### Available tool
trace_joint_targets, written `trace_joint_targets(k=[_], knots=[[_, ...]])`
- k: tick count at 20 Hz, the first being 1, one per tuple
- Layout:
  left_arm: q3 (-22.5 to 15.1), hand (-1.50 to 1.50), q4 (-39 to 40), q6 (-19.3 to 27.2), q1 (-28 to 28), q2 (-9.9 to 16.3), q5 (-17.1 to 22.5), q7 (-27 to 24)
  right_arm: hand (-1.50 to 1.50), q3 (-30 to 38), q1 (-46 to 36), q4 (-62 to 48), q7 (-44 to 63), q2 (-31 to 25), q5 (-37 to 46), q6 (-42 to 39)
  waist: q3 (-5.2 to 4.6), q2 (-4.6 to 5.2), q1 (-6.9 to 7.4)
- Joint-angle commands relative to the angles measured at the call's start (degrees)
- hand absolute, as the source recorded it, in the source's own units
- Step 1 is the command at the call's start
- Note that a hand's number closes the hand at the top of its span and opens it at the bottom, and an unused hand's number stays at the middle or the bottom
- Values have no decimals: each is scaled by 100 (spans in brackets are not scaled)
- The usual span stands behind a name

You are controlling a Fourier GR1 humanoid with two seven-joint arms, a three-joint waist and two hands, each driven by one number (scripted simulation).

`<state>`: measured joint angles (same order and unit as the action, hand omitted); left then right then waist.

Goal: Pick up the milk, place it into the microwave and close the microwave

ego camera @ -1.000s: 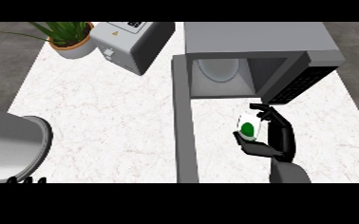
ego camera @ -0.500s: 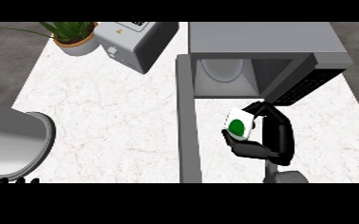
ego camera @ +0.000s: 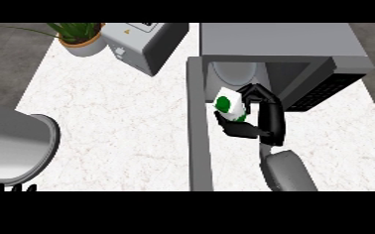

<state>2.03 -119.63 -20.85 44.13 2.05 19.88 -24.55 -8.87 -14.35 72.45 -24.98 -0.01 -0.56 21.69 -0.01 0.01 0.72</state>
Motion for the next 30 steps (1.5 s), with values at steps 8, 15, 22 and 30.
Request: trace_joint_targets(k=[8, 15, 22, 30], knots=[[310, -150, 128, -447, 195, 172, 186, -150, 150, 904, -2172, -3356, -845, 1, -654, 356, 8, 41, 136], [251, -150, 91, -453, 145, 98, 189, -79, 150, 1397, -2835, -4953, -1400, -362, -269, 652, 11, 93, 217], [430, -150, 146, -590, -43, 262, 408, -31, 150, 1520, -3523, -5857, -1586, -590, -106, 827, 18, 174, 416], [384, -150, 445, -555, -373, 226, 215, -72, 150, 1353, -3837, -6267, -1898, -1024, 300, 1460, 22, 272, 564]])
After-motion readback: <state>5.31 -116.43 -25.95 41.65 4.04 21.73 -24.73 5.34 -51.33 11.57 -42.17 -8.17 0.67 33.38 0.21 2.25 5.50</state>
